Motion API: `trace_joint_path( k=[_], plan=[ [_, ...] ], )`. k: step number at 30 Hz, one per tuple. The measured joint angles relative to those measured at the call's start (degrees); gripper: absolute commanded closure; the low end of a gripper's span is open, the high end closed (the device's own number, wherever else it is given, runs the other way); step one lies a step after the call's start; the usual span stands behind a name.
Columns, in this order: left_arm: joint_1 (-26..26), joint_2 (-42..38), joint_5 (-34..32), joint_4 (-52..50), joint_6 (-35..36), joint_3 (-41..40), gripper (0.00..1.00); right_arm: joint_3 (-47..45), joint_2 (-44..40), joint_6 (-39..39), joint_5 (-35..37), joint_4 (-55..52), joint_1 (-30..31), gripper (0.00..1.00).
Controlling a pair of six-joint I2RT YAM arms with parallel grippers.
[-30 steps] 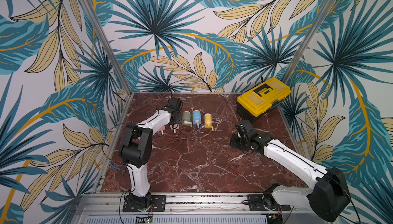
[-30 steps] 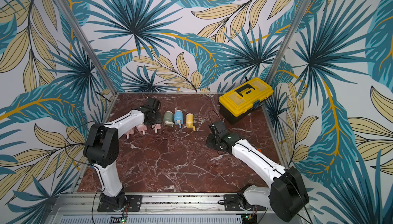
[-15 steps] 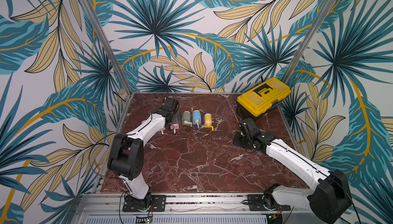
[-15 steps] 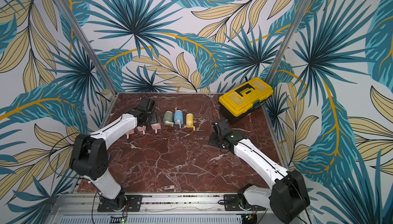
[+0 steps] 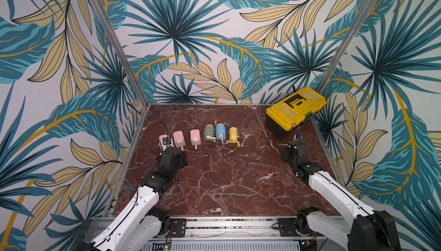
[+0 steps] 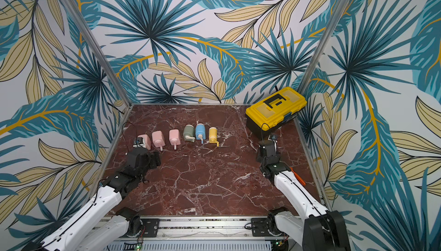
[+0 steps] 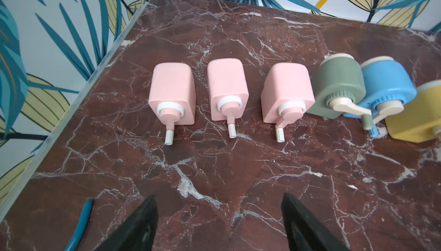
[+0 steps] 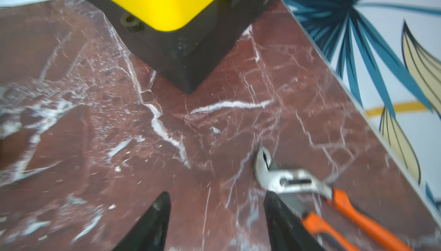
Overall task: Put the tray back into the pencil sharpener
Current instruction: Reset both arms
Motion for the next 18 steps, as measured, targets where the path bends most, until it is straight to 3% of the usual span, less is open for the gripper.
trace_joint_path(
  k=[9, 14, 18],
  plan=[
    [5.92, -0.96, 5.73, 16.94, 13.09, -6.93, 0.15, -2.27, 16.26, -11.45, -5.01, 25.11, -3.82, 0.24],
    [9.60, 3.19, 9.84, 27.65, 15.65, -10.78, 0.15, -2.32, 20.85, -13.27, -9.68, 36.89, -7.37, 0.22],
    [12.09, 8.28, 12.72, 36.46, 16.44, -12.68, 0.15, -7.61, 21.77, -13.55, -13.00, 48.17, -9.14, 0.19]
  ],
)
